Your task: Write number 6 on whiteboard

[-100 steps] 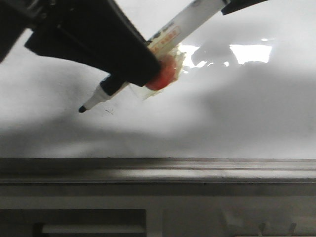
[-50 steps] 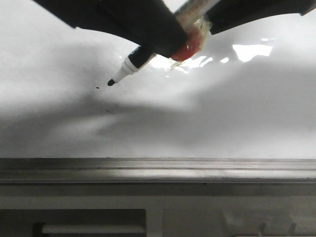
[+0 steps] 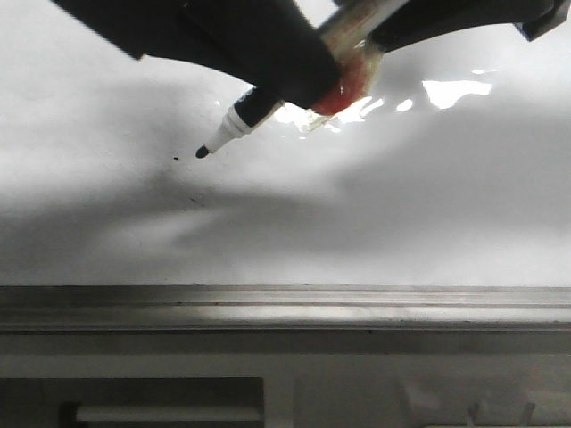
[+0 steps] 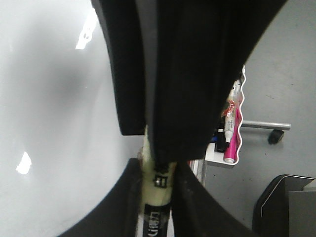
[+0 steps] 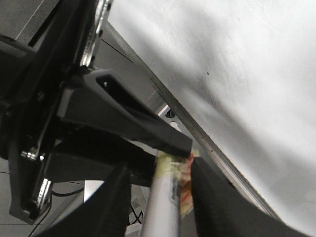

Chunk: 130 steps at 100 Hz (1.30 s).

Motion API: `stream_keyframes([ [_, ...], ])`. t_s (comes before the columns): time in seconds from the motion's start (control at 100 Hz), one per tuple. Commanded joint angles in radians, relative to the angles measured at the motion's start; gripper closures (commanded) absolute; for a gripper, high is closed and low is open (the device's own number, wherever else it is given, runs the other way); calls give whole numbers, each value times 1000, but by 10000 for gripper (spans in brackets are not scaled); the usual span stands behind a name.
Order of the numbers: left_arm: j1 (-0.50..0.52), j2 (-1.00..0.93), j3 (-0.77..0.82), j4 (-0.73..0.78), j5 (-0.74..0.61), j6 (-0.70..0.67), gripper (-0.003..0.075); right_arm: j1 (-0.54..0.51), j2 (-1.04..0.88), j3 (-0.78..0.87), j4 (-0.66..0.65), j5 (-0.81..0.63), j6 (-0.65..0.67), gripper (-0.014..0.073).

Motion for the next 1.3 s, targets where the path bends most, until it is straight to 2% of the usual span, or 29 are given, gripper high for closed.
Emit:
stream_keyframes([
  [0.0,-8,-21,-38,-24,-71,-7,741,-1,-16,-32,70,18,-26,432],
  [0.17,-8,-21,-38,-28,-96,-7,739,-1,-16,-32,70,21,-33,655],
  [0.26,-8,-25,-38,-28,-96,-7,729,-1,-16,-32,70,21,-33,664],
  [0.3,-8,-25,-38,-28,-96,-7,696,-1,-16,-32,70,21,-33,664],
  [0.35,-8,-28,-38,-28,-96,-7,625,-1,-16,-32,70,21,-33,664],
  [0.4,-8,-28,-38,-28,-96,-7,519,-1,-16,-32,70,21,-33,664],
  [0.45,-8,-28,-38,-28,-96,-7,370,-1,-16,-32,70,18,-33,664],
  [0.52,-3,-30,-38,-30,-100,-7,206,-1,-16,-32,70,17,-33,656],
  [0.59,11,-46,-38,-37,-104,-7,136,-1,-23,-32,68,12,-33,654],
  [0.72,87,-104,-38,-82,-100,-28,150,-1,-85,-1,58,-78,-40,654],
  [0.98,387,-278,-1,-214,-58,-74,223,-1,-277,116,54,-387,-76,654],
  [1.15,547,-386,98,-279,-65,-74,227,-1,-286,127,54,-470,-97,654],
  [1.29,603,-436,137,-280,-65,-74,227,-1,-264,127,54,-533,-104,654],
])
